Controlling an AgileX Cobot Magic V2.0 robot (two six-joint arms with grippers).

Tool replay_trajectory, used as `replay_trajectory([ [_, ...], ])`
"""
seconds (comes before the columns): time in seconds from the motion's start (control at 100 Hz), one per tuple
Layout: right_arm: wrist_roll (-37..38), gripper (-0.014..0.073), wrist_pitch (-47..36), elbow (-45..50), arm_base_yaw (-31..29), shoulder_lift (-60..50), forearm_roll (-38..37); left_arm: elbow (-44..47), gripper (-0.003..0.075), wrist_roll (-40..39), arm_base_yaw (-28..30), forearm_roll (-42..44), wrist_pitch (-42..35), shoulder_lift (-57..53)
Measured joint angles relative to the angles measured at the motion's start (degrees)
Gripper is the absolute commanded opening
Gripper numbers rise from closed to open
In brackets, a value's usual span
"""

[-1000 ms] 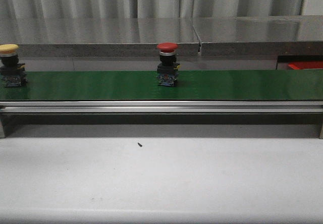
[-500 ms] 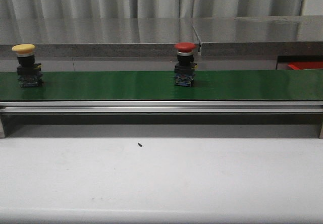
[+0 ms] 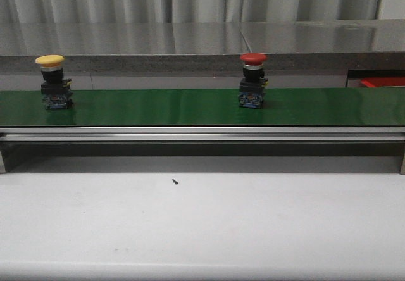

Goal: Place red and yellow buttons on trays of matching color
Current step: 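Lower the right gripper onto the red button at the conveyor end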

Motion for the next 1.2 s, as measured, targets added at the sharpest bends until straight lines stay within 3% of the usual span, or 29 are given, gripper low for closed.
replay_trajectory([
  [0.37,0.0,-0.0068,0.0,0.0,0.0,0.0,0.0,0.0,-0.0019,0.0,0.0,0.0,-0.4,0.0],
  [0.79,0.0,-0.0055,-5.3,0.0,0.0,0.0,1.7,0.0,-0.0019,0.0,0.0,0.0,-0.4,0.0],
  [0.9,0.0,0.0111,-4.5,0.0,0.0,0.0,1.9,0.0,-0.0019,0.0,0.0,0.0,-0.4,0.0],
  [1.05,0.0,0.0556,-2.1,0.0,0.0,0.0,1.9,0.0,-0.0019,0.0,0.0,-0.1,-0.4,0.0],
  [1.1,0.0,0.0668,-2.2,0.0,0.0,0.0,1.9,0.0,-0.0019,0.0,0.0,-0.1,-0.4,0.0],
  [1.2,0.0,0.0641,-3.7,0.0,0.0,0.0,1.9,0.0,-0.0019,0.1,0.0,-0.1,-0.4,0.0],
])
